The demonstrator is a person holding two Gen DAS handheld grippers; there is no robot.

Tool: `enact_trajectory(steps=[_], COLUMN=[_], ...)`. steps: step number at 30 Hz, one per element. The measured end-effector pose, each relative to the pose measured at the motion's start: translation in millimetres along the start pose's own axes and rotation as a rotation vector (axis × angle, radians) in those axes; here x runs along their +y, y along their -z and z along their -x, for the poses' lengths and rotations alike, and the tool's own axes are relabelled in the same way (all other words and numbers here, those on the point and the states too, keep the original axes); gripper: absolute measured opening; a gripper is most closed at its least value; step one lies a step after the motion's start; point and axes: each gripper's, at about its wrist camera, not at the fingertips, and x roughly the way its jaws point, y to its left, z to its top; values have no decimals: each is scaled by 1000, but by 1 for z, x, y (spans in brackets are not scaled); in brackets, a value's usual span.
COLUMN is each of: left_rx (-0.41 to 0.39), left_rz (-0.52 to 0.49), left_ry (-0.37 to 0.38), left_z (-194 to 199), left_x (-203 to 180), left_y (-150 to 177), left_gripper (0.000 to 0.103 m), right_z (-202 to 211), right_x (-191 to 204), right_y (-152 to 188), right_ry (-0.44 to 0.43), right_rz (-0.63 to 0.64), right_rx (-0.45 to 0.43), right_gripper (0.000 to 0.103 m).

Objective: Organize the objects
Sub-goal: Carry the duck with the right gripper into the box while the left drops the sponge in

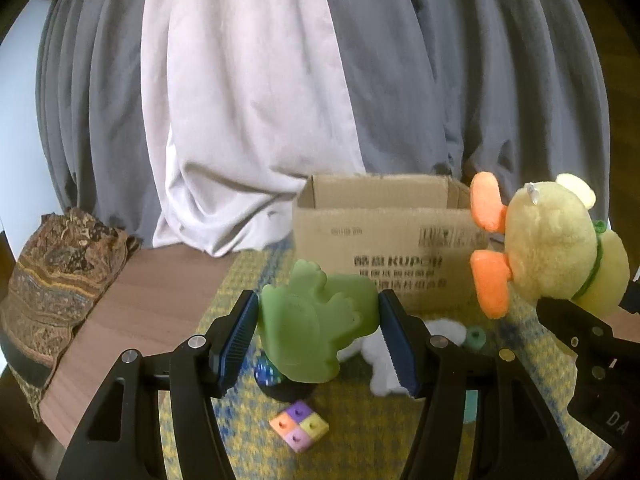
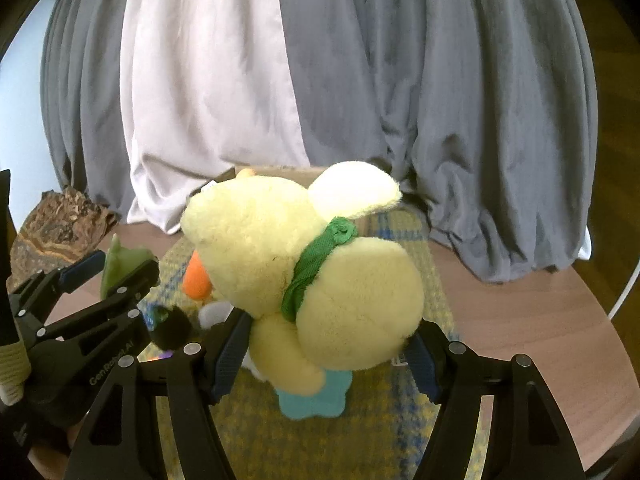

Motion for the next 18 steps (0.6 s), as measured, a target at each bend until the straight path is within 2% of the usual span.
enact_trajectory(steps=[9,18], left_rx=[-72,-109], left_rz=[-5,-27], left_ry=[-8,6], left_z=[-2,-19], left_x=[3,3], left_y=[-41,-73], left_gripper=[61,61], right_z=[-6,-15], right_x=[1,5], right_y=[-37,-65], right_ry=[3,26], right_rz=[7,17], right_rx=[-45,-72], right_gripper=[69,69])
